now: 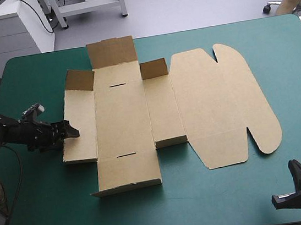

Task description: Fold the box

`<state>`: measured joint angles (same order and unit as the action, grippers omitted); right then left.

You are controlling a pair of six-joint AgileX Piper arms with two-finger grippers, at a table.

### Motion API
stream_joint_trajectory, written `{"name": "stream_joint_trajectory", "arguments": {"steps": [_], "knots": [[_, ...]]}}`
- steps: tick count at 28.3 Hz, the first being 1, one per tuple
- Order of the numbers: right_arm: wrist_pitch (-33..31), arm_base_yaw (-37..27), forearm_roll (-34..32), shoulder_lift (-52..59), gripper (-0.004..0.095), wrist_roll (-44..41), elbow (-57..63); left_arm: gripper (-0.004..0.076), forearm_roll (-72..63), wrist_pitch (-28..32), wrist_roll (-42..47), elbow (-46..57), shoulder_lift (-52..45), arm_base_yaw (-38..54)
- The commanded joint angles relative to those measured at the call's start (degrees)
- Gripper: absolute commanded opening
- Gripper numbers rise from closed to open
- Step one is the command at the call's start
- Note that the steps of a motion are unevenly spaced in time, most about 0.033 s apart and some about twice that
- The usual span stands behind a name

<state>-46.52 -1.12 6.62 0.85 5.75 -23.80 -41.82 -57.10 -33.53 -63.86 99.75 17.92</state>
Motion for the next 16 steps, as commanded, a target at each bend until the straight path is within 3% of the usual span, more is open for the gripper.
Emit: {"name": "stream_joint_trajectory", "arguments": {"steps": [1, 16], "knots": [[4.5, 0.3, 0.1, 1.2, -0.0020, 0.2, -1.4, 0.0547, -3.2, -2.0, 3.2, -1.7, 0.3, -0.5], [4.5, 0.3, 0.1, 1.2, -0.0019, 0.2, -1.4, 0.0547, -8.5, -4.6, 4.3, -1.7, 5.3, -3.4]]}}
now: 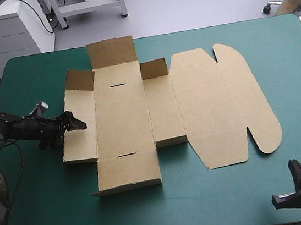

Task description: Fold the box

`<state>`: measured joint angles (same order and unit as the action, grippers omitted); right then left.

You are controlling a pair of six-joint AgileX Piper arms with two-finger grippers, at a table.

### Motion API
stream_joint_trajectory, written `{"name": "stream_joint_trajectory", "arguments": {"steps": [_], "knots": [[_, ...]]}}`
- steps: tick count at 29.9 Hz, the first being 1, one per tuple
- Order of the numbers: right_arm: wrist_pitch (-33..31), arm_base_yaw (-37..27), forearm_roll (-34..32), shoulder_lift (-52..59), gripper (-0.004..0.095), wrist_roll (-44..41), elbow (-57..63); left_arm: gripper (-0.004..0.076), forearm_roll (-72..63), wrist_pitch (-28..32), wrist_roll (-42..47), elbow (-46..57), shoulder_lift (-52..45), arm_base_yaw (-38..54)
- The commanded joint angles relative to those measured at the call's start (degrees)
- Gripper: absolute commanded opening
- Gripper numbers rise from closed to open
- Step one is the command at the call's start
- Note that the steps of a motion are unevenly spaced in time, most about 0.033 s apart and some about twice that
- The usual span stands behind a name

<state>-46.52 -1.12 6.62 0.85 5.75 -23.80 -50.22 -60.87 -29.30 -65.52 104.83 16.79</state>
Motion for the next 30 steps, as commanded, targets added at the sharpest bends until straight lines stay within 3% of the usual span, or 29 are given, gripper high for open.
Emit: {"name": "stream_joint_trajectory", "arguments": {"steps": [1, 5, 7, 10, 11, 15, 20, 30], "knots": [[4.5, 0.3, 0.1, 1.2, -0.0020, 0.2, -1.4, 0.0547, 0.2, -0.9, 0.1, 0.0, 0.4, -2.5], [4.5, 0.3, 0.1, 1.2, -0.0020, 0.2, -1.4, 0.0496, 0.8, -0.7, -0.6, 0.0, 0.3, -2.8], [4.5, 0.3, 0.1, 1.2, -0.0020, 0.2, -1.4, 0.0355, 1.0, -1.3, -0.7, 0.0, 0.3, -2.7], [4.5, 0.3, 0.1, 1.2, -0.0020, 0.2, -1.4, 0.0038, 1.5, -4.3, -4.0, -0.2, 0.3, -2.7], [4.5, 0.3, 0.1, 1.2, -0.0020, 0.2, -1.4, -0.0001, 2.0, -5.6, -6.6, -0.8, 0.3, -2.7], [4.5, 0.3, 0.1, 1.2, -0.0020, 0.2, -1.4, -0.0008, 4.3, -13.4, -6.7, -6.4, 0.3, -2.7], [4.6, 0.3, 0.1, 1.2, -0.0020, 0.2, -1.4, -0.0008, 8.8, -13.3, -3.6, -15.0, -1.5, -3.8], [4.6, 0.2, 0.1, 1.2, -0.0020, 0.2, -1.4, -0.0008, 34.6, -13.0, -1.0, -28.5, -2.0, -12.2]]}}
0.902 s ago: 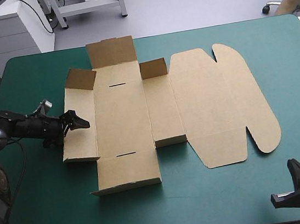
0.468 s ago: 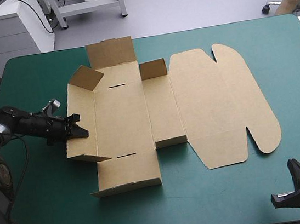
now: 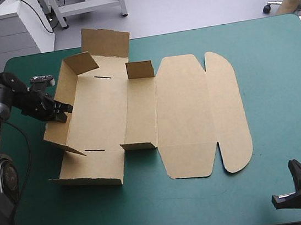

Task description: Fold the box

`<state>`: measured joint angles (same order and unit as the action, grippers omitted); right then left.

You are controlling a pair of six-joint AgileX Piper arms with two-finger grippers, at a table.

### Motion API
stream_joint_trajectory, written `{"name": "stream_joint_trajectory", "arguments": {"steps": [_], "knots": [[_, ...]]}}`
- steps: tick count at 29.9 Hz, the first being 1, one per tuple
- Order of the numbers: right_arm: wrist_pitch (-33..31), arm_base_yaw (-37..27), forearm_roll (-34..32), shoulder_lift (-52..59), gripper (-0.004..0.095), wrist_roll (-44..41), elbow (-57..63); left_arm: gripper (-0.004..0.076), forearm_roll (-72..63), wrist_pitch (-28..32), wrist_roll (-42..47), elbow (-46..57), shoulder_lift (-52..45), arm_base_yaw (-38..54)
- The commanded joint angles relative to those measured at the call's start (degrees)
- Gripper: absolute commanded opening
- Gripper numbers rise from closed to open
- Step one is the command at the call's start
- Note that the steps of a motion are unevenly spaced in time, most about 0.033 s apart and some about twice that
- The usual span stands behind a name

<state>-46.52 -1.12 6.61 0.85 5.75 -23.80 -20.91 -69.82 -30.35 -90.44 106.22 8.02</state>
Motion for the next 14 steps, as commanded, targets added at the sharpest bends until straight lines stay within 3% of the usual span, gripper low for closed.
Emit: {"name": "stream_joint_trajectory", "arguments": {"steps": [1, 14], "knots": [[4.6, 0.2, 0.1, 1.2, -0.0020, 0.2, -1.4, -0.0008, 7.7, -4.0, -0.1, -4.0, -3.4, -5.0], [4.6, 0.2, 0.1, 1.2, -0.0020, 0.2, -1.4, -0.0008, 40.7, -3.6, -10.7, -9.2, -3.4, -25.4]]}}
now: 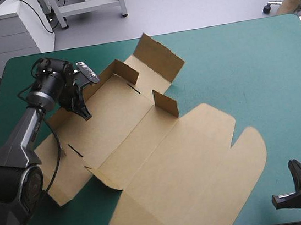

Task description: Fold the box

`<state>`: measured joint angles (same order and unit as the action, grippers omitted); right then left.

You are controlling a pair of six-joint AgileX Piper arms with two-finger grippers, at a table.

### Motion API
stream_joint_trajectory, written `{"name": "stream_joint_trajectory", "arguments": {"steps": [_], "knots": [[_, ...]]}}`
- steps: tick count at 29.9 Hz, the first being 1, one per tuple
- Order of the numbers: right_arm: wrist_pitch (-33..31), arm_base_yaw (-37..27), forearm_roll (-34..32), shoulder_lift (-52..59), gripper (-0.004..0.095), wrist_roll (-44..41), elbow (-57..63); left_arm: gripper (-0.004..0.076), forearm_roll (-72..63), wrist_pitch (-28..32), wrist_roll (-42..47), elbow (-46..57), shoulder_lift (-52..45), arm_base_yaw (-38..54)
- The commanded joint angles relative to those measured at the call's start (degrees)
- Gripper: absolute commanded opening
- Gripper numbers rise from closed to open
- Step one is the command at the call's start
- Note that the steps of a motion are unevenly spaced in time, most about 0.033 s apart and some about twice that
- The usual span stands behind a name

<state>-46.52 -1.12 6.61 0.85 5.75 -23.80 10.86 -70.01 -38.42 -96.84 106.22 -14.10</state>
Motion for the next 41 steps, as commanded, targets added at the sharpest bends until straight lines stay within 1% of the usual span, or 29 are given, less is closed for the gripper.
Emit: {"name": "stream_joint_trajectory", "arguments": {"steps": [1, 3, 6, 14, 17, 22, 26, 29, 33, 37, 41], "knots": [[4.6, 0.2, 0.1, 1.2, -0.0020, 0.2, -1.4, -0.0008, 10.8, -3.4, -3.9, -3.2, -3.4, -4.6], [4.6, 0.2, 0.1, 1.2, -0.0020, 0.2, -1.4, -0.0008, 13.2, -3.4, -7.9, -3.9, -3.4, -6.8], [4.6, 0.2, 0.1, 1.2, -0.0020, 0.2, -1.4, -0.0008, 14.5, -0.2, -11.6, -4.6, -3.4, -9.2], [4.6, 0.2, 0.1, 1.2, -0.0020, 0.2, -1.4, -0.0008, 17.1, 16.8, -11.0, -4.7, -3.4, -15.5], [4.6, 0.2, 0.1, 1.2, -0.0020, 0.2, -1.4, -0.0008, 17.0, 20.3, -9.4, -4.7, -3.4, -17.7], [4.6, 0.2, 0.1, 1.2, -0.0020, 0.2, -1.4, -0.0008, 17.1, 19.5, -7.6, -4.7, -3.4, -20.7], [4.6, 0.2, 0.1, 1.2, -0.0020, 0.4, -1.4, -0.0008, 17.5, 18.8, -1.3, -4.7, -3.4, -22.7], [4.6, 0.2, 0.1, 1.2, -0.0020, 0.4, -1.4, -0.0008, 20.2, 18.8, 1.5, -4.7, -3.4, -24.4], [4.6, 0.2, 0.1, 1.2, -0.0020, 0.4, -1.4, -0.0008, 25.5, 17.1, 4.7, -4.7, -3.4, -27.6], [4.6, 0.2, 0.1, 1.2, -0.0020, 0.4, -1.4, -0.0009, 27.6, 14.1, 5.8, -4.7, -3.4, -30.8], [4.6, 0.2, 0.1, 1.2, -0.0020, 0.4, -1.4, -0.0008, 29.9, 13.3, 7.1, -4.7, -3.5, -33.8]]}}
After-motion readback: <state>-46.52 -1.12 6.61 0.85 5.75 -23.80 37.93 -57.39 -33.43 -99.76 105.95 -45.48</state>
